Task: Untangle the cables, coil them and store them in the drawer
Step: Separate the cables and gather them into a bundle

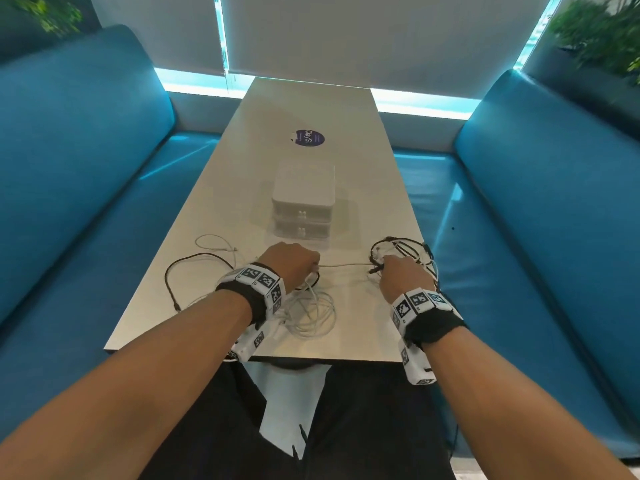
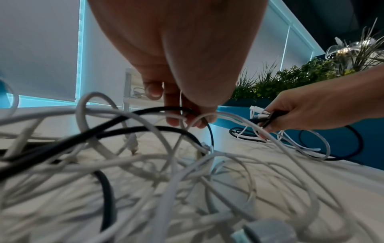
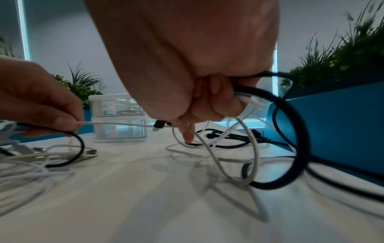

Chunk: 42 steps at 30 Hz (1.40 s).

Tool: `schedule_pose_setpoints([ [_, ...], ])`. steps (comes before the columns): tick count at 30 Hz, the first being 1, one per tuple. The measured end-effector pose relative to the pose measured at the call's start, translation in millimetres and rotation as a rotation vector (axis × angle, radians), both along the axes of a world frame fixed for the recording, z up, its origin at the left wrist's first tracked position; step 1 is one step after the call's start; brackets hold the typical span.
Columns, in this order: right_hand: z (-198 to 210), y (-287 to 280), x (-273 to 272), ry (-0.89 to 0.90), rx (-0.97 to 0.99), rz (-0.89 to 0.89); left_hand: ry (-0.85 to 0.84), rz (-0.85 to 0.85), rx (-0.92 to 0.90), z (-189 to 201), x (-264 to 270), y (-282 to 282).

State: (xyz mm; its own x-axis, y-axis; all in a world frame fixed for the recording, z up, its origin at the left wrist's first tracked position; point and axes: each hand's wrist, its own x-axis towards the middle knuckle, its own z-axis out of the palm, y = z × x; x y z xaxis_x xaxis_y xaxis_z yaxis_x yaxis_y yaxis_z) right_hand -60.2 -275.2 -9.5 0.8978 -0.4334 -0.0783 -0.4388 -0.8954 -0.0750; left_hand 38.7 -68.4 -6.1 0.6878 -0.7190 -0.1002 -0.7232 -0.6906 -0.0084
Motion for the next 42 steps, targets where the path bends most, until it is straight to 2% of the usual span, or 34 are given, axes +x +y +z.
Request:
schedule_pose_setpoints([
  [7, -2, 43, 4, -0.156, 0.01, 0.224, -0.026, 0.006, -0.006, 2, -5, -9],
  [10, -7, 56, 12, -0.133, 0.193, 0.264, -0.037, 0.003, -0.032, 2, -8, -13],
  [12, -10, 55, 16, -0.12, 0.247, 0.26, -0.03, -0.004, -0.066, -1, -8, -11],
  [17, -10, 34, 13, -0.086, 0.041, 0.278, -0.081, -0.051, -0.08, -7, -4, 1],
  [26, 1, 21, 8, -0.011, -0.184, 0.188, -0.074, -0.047, 0.036, -12, 2, -1],
  [29, 0, 31, 8, -0.03, -0.108, 0.204, -0.106, -0.027, 0.059, -11, -3, -4],
  [34, -7, 61, 17, -0.088, 0.189, 0.317, -0.095, -0.015, 0.024, -11, -8, -9],
  [36, -9, 63, 20, -0.114, 0.214, 0.312, -0.114, -0.009, 0.004, -14, -10, -7],
  [42, -7, 53, 17, -0.081, -0.087, 0.4, -0.15, -0.03, 0.049, -14, -8, -3],
])
